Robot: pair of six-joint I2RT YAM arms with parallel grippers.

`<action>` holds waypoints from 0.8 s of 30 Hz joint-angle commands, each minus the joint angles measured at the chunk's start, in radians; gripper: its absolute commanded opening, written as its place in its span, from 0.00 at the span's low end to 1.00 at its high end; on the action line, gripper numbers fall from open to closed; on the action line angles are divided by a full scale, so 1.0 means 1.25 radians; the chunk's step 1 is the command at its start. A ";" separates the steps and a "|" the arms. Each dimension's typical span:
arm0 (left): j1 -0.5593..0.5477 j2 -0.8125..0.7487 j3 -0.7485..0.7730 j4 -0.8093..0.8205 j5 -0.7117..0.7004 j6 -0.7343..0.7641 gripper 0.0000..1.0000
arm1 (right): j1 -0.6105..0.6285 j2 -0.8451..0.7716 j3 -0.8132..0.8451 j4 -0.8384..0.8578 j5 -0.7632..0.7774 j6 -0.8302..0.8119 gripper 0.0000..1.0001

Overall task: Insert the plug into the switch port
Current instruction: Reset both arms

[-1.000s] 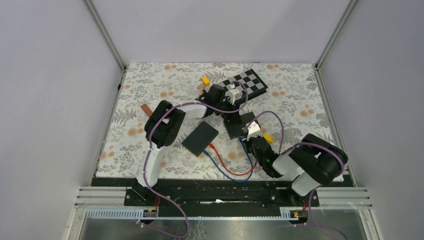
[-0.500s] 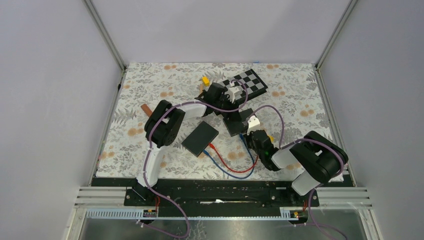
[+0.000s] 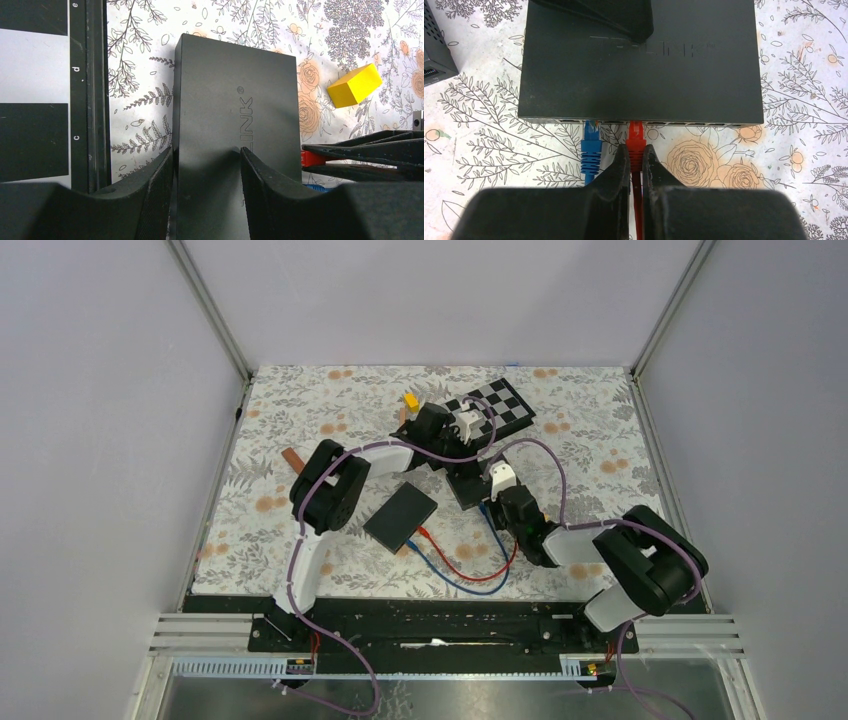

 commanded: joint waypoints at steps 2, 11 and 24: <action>-0.103 0.072 -0.047 -0.277 0.222 -0.016 0.49 | -0.024 -0.044 0.122 0.240 0.022 -0.024 0.00; -0.112 0.067 -0.049 -0.297 0.242 0.020 0.49 | -0.051 0.088 0.086 0.402 0.051 -0.025 0.00; -0.122 0.079 -0.032 -0.326 0.250 0.041 0.49 | -0.055 -0.107 0.133 0.257 0.007 -0.073 0.00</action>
